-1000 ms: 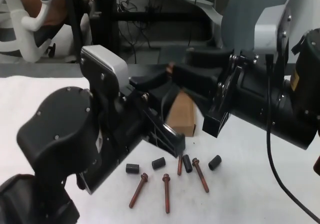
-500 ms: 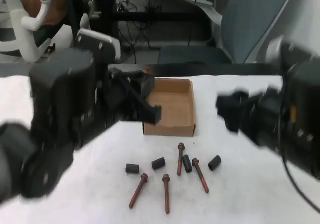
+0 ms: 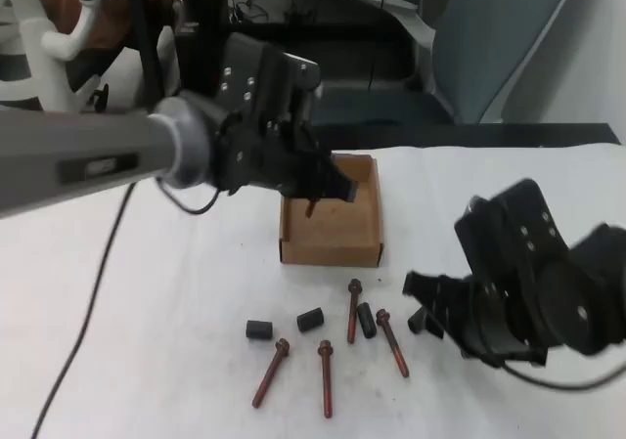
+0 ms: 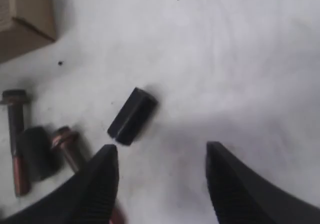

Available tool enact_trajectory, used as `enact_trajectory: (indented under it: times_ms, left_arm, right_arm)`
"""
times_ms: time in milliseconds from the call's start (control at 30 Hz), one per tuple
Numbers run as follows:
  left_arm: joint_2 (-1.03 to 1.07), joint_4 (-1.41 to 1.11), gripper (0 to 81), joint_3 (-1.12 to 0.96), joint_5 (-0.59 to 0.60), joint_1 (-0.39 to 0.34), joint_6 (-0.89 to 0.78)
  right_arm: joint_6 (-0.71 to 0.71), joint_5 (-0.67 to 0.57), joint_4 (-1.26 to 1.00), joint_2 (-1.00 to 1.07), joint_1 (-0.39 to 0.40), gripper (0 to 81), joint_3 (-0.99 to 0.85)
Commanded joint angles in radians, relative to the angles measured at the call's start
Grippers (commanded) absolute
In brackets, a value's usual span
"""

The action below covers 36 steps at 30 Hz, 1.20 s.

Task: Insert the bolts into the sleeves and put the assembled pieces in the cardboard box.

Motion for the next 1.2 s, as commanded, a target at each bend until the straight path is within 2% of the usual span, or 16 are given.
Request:
enact_trajectory:
  times_ms: [0, 133, 167, 200, 233, 267, 333, 367, 400, 700, 733, 800, 867, 900, 1100, 1167]
  left_arm:
    - [0.052, 0.021, 1.8, -0.094, 0.000, 0.004, 0.024]
    - [0.117, 0.019, 0.8, -0.152, 0.000, 0.005, 0.027]
    - [0.130, 0.011, 2.0, -0.159, -0.002, 0.009, 0.027]
    - [0.141, -0.006, 7.1, -0.160, 0.003, 0.014, 0.027]
    - [0.149, -0.029, 13.2, -0.160, 0.005, 0.017, 0.027]
    - [0.158, -0.051, 23.4, -0.160, 0.005, 0.024, 0.027]
    - [0.169, -0.093, 48.6, -0.160, 0.004, 0.032, 0.027]
    - [0.170, -0.113, 65.2, -0.160, 0.000, 0.035, 0.027]
    - [0.170, -0.123, 70.0, -0.160, -0.001, 0.040, 0.027]
    - [0.111, -0.077, 70.0, -0.160, 0.000, 0.072, 0.027]
    - [0.096, -0.038, 70.0, -0.160, -0.009, 0.072, 0.027]
    - [0.067, 0.062, 70.0, -0.160, -0.050, 0.072, 0.027]
    - [0.032, 0.190, 70.0, -0.160, -0.079, 0.072, 0.027]
    - [0.017, 0.262, 70.0, -0.160, -0.083, 0.072, 0.027]
    - [-0.039, 0.653, 70.0, -0.160, -0.035, 0.063, -0.012]
    - [-0.049, 0.765, 70.0, -0.160, -0.028, 0.049, -0.011]
  right_arm:
    - [0.015, 0.001, -0.009, 0.050, -0.019, 50.1, -0.064]
    - [0.015, 0.015, -0.009, 0.120, -0.027, 50.1, -0.136]
    - [0.015, 0.015, -0.009, 0.138, -0.027, 50.1, -0.152]
    - [0.015, 0.015, -0.009, 0.155, -0.027, 50.1, -0.164]
    - [0.015, 0.015, -0.003, 0.171, -0.027, 50.1, -0.176]
    - [0.015, 0.015, 0.000, 0.186, -0.027, 50.1, -0.184]
    - [0.041, 0.015, 0.006, 0.202, -0.027, 50.1, -0.187]
    - [0.065, 0.015, 0.020, 0.207, -0.027, 50.1, -0.187]
    - [0.099, 0.015, 0.045, 0.208, -0.027, 50.1, -0.187]
    - [0.154, 0.052, 0.138, 0.207, -0.027, 47.9, -0.187]
    - [0.162, 0.046, 0.146, 0.207, -0.027, 43.0, -0.187]
    - [0.180, 0.029, 0.164, 0.207, -0.027, 27.0, -0.187]
    - [0.186, 0.001, 0.175, 0.207, -0.027, 2.7, -0.187]
    - [0.202, -0.007, 0.175, 0.207, -0.027, 0.0, -0.187]
    - [0.220, -0.051, 0.182, 0.203, -0.027, 0.0, -0.187]
    - [0.185, -0.053, 0.182, 0.196, -0.027, 0.0, -0.187]
